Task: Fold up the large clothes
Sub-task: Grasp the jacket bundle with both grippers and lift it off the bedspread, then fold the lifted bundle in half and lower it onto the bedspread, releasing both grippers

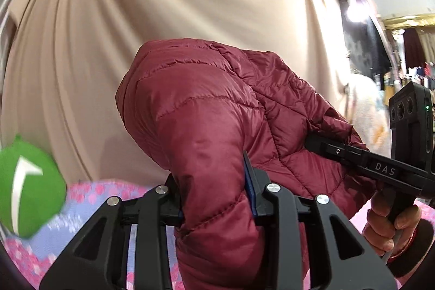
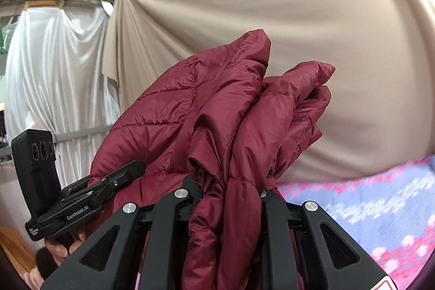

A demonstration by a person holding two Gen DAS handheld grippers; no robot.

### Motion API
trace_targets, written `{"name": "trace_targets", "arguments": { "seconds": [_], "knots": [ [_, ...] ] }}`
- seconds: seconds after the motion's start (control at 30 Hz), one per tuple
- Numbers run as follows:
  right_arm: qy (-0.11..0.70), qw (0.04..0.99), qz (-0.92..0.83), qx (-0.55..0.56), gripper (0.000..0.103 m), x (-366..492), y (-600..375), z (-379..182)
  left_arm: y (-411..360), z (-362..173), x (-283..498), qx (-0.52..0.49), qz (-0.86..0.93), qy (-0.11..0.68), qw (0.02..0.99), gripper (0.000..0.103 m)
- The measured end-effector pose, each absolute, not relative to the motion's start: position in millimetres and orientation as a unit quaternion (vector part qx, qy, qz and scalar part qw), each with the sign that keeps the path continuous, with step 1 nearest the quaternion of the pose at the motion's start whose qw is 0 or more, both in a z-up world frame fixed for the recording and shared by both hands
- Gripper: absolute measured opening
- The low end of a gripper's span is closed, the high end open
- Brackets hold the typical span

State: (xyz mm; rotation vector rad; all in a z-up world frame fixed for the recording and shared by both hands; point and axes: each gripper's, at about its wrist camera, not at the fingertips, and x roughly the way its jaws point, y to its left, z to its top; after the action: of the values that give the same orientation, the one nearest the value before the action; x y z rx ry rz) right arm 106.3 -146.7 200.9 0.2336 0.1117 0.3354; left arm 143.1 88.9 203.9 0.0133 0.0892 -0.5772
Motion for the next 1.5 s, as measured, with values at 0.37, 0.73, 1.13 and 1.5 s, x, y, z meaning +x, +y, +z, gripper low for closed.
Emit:
{"name": "trace_targets", "arguments": {
  "seconds": [0.37,0.73,1.13,1.5],
  "knots": [
    [0.337,0.926,0.091,0.144,0.03,256.8,-134.4,-27.6,82.4,-11.6,277.2,0.029,-0.222,0.27,0.936,0.048],
    [0.315,0.935,0.068,0.15,0.046,198.5,-162.2,18.9,111.1,26.0,214.6,0.027,-0.211,0.326,0.921,0.081],
    [0.37,0.92,0.063,0.117,0.009,250.0,-143.8,-3.7,111.6,-29.4,205.5,0.053,-0.15,0.397,0.904,0.05],
    [0.395,0.9,0.048,0.178,0.008,237.7,-177.2,-32.7,86.8,-46.9,221.2,0.116,-0.116,0.393,0.905,0.037]
  ]
}}
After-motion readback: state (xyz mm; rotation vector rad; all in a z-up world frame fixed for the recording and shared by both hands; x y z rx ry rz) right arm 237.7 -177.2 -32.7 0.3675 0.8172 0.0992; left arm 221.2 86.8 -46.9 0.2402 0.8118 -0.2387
